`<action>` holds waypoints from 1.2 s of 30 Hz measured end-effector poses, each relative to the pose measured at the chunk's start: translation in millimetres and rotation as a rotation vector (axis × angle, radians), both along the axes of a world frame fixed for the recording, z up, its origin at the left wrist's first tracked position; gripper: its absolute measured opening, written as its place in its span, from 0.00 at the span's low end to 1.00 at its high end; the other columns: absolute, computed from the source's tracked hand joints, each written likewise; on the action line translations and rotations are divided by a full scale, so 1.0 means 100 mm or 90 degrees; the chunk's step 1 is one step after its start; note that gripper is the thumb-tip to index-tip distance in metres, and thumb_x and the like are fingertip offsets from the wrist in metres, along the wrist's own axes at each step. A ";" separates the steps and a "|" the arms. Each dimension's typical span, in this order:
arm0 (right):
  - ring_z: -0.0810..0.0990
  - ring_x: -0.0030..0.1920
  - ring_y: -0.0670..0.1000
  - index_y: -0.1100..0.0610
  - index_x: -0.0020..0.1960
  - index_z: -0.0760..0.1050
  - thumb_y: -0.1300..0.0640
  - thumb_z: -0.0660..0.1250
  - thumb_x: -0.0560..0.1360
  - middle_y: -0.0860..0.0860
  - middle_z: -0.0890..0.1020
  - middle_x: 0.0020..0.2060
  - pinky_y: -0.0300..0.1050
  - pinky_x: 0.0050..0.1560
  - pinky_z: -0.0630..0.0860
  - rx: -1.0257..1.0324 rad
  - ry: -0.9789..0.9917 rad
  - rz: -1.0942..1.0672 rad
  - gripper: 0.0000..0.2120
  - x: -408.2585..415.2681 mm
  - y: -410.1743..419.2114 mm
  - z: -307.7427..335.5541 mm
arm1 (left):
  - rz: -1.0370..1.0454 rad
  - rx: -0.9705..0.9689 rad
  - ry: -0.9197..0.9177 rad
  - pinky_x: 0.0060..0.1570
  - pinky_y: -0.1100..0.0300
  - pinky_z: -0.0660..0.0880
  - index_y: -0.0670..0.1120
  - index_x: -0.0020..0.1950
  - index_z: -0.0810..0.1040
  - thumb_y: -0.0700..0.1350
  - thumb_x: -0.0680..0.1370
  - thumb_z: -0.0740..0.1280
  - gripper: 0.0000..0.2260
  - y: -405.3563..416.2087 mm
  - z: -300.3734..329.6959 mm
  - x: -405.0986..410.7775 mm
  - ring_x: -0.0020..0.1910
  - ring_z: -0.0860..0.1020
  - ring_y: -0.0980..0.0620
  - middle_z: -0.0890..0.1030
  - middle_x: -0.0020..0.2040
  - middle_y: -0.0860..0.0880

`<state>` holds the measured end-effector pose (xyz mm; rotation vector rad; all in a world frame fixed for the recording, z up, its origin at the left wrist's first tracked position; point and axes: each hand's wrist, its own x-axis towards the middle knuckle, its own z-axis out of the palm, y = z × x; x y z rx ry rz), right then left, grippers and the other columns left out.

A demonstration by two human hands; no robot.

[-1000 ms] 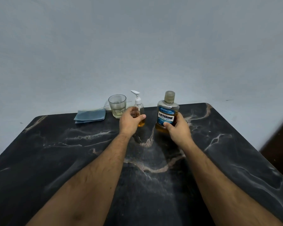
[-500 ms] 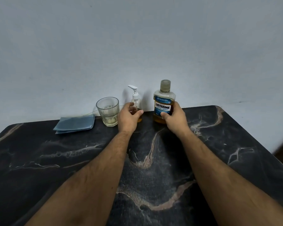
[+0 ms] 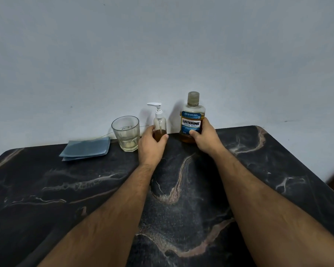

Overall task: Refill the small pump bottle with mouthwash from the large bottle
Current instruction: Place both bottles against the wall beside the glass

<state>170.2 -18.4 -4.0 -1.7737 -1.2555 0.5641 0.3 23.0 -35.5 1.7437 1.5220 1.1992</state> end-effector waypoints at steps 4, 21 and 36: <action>0.72 0.69 0.53 0.56 0.73 0.64 0.60 0.66 0.79 0.53 0.75 0.68 0.48 0.69 0.67 -0.037 0.006 0.055 0.24 0.11 0.03 0.08 | -0.022 -0.020 0.027 0.67 0.48 0.73 0.45 0.72 0.71 0.47 0.76 0.71 0.25 0.03 0.01 -0.03 0.64 0.77 0.47 0.79 0.65 0.45; 0.77 0.63 0.51 0.54 0.68 0.67 0.62 0.72 0.75 0.52 0.78 0.63 0.50 0.67 0.73 0.002 0.016 0.049 0.25 0.26 0.15 0.03 | 0.030 -0.002 0.049 0.64 0.50 0.74 0.45 0.71 0.73 0.47 0.78 0.69 0.22 0.05 -0.01 0.05 0.60 0.79 0.47 0.81 0.62 0.46; 0.73 0.68 0.55 0.53 0.75 0.60 0.65 0.67 0.77 0.55 0.74 0.69 0.54 0.72 0.68 -0.080 0.000 0.147 0.30 0.43 0.20 0.10 | 0.032 -0.016 0.034 0.66 0.49 0.73 0.46 0.72 0.72 0.46 0.79 0.69 0.22 0.07 -0.03 0.06 0.64 0.77 0.47 0.80 0.63 0.46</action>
